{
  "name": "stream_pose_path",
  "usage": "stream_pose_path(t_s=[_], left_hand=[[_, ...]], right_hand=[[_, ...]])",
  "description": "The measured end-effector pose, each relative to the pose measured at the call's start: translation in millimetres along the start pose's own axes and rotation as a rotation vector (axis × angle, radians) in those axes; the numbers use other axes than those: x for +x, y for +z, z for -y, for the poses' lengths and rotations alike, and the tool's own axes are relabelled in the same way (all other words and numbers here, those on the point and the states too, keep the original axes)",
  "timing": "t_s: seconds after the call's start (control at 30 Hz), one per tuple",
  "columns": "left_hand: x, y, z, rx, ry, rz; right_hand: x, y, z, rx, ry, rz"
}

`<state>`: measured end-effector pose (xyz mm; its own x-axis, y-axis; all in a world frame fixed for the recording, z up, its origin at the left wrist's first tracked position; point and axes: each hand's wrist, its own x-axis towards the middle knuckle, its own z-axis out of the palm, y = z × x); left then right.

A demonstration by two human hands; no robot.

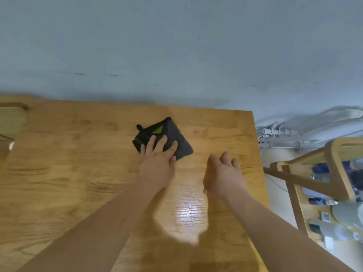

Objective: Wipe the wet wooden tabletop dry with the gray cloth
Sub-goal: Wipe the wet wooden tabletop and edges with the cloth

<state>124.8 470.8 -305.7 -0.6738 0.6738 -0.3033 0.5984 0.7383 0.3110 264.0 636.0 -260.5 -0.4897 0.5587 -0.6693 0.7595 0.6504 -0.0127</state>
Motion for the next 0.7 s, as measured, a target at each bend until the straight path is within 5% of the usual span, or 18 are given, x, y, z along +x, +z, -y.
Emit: stream_pose_path(t_s=[0.2,0.27,0.4,0.6,0.7], left_hand=[[58.9,-14.2,-2.1,-0.022,0.664,0.151],[98.3,-27.9,-7.7,0.023,0.562,0.176],[117.7,-14.7,-52.8,-0.041,0.221,-0.031],[109.8,-13.5,-30.2,0.057,0.715,0.11],[122.9,-29.2,11.3,0.054,0.469,0.038]], right_hand=[[1.5,4.7,-7.7,0.081,-0.034,-0.049],[4.0,2.8,-6.2,0.085,-0.024,-0.049],[7.3,0.4,-0.8,0.096,0.015,-0.01],[11.5,-1.7,3.2,0.079,0.036,0.008],[11.0,-3.0,4.5,0.075,0.062,0.022]])
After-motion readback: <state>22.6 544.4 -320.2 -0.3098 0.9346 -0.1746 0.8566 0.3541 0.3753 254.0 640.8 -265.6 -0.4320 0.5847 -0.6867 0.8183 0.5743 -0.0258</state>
